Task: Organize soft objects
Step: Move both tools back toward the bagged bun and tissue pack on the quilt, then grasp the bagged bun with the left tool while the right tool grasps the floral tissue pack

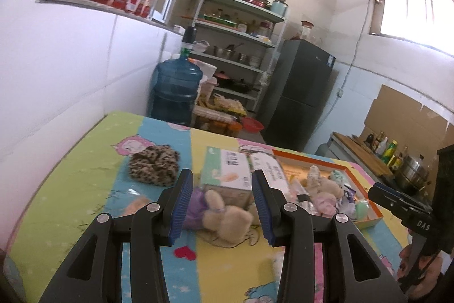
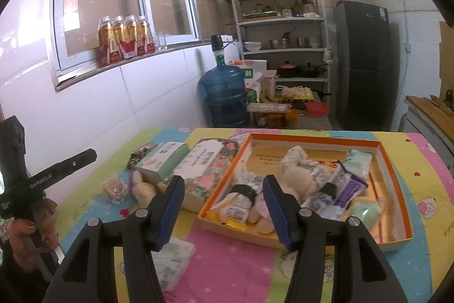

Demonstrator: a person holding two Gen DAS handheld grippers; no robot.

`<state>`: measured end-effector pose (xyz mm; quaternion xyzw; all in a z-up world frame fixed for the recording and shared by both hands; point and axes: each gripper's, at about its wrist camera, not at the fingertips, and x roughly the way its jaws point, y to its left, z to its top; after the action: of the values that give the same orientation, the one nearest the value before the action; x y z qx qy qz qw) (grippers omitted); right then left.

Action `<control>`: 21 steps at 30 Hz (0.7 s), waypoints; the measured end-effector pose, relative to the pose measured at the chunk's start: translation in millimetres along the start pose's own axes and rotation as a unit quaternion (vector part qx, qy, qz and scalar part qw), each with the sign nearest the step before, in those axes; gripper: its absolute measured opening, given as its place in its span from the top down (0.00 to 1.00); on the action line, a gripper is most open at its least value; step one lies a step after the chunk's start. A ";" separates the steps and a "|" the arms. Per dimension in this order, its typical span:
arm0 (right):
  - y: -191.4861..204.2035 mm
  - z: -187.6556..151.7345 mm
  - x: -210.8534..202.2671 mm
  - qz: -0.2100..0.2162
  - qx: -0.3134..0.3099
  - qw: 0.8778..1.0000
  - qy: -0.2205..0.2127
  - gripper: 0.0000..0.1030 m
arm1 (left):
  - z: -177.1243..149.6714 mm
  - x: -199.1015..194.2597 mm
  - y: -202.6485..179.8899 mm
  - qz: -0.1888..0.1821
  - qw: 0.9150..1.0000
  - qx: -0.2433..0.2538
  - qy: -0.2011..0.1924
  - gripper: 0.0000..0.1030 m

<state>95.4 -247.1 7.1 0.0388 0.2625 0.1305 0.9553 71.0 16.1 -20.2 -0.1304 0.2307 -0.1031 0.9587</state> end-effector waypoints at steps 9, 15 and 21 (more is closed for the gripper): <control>29.5 -10.6 13.1 0.007 0.004 1.000 0.021 0.44 | -4.3 -16.0 45.5 0.011 1.000 -0.027 -0.003 0.57; 41.3 -25.6 25.6 0.002 0.020 0.999 0.043 0.44 | -8.2 -14.0 64.6 0.011 1.000 -0.024 0.010 0.57; 56.4 -44.3 39.9 0.003 0.014 0.997 0.076 0.23 | -17.7 8.7 72.3 0.005 0.999 0.003 0.052 0.57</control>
<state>92.9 -181.8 -42.5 0.0430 0.3358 0.1326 0.9316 80.3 78.6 -60.5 -0.1205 0.2809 -0.1057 0.9463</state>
